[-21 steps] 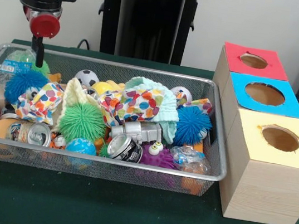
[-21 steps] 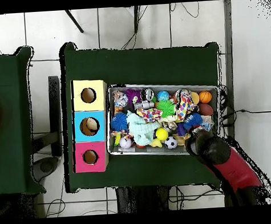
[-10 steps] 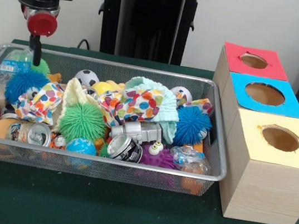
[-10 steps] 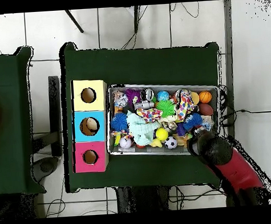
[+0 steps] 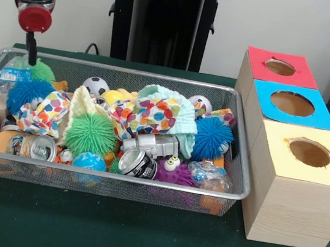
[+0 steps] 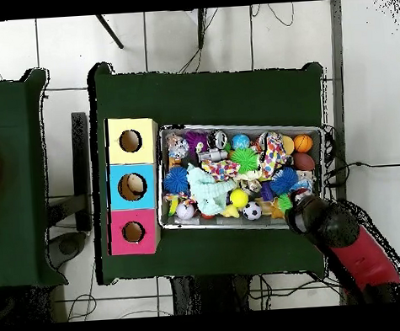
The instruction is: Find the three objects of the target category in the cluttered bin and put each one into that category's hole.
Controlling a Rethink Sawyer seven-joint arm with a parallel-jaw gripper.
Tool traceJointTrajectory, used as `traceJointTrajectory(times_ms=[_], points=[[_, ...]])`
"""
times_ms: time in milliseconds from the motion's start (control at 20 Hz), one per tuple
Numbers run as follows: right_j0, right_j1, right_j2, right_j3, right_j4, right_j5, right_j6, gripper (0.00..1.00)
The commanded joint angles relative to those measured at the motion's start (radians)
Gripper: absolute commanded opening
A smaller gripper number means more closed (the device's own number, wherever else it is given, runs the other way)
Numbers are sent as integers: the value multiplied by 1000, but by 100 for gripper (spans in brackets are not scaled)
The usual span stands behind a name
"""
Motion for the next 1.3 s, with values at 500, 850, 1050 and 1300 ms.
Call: traceJointTrajectory(times_ms=[500, 850, 1050, 1300], points=[[-80, 31, 147, -119, -84, 152, -53, 100], [-95, 52, 174, -122, -109, 122, -34, 100], [-109, 76, 194, -117, -121, 82, -26, 100], [-118, 85, 205, -119, -134, 70, -22, 100]])
